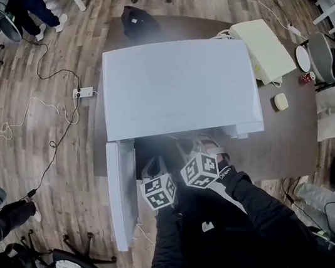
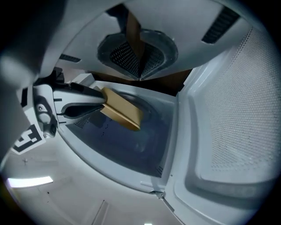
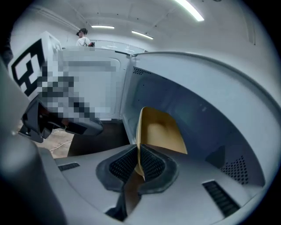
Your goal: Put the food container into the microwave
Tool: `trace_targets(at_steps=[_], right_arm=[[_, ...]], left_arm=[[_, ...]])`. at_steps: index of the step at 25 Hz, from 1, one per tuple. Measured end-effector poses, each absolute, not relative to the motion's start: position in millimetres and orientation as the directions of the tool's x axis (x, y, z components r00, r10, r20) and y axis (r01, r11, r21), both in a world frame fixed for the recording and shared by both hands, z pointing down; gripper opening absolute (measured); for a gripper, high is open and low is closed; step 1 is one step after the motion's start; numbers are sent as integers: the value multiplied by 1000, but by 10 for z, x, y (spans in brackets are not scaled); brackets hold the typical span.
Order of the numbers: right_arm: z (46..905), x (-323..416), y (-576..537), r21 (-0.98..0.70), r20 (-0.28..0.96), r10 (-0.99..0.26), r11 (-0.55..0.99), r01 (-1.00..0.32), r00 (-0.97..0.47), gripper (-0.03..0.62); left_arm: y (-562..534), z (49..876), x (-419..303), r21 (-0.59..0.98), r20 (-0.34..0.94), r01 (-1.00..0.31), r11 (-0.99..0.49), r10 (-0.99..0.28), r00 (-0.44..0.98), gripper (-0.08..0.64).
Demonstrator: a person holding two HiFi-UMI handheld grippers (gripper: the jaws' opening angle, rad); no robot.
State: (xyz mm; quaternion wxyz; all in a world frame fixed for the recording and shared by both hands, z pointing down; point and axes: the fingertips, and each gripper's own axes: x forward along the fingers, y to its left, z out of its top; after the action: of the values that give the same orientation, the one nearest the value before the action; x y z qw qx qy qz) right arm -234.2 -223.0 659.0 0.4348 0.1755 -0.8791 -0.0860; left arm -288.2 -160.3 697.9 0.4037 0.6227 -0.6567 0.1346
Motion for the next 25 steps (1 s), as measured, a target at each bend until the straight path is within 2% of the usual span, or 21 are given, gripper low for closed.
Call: trace_targets(at_steps=[7,17,20,25], right_arm=[[6757,-2478,-2496,341,736,-407,913,-224,-541,37],[6874,-2552,-2517,319,748,-377,926,-203,-547,40],[6793,-2528,-2480,306,732,-375,927,-218,-568,92],[6441,-2374,-2214,290,682,-396,918,-270,-615,92]], left_arm=[[-1743,7147,-2948,328,712,-928,178,-692,119,34],[-1773,7189,-2996,323,720,-927,189,-685,111,34],[-1750,7150,-3007,317,718,-929,193,-689,102,34],[-1598,6927,-2936,304,709,-935,183,-699,94,34]])
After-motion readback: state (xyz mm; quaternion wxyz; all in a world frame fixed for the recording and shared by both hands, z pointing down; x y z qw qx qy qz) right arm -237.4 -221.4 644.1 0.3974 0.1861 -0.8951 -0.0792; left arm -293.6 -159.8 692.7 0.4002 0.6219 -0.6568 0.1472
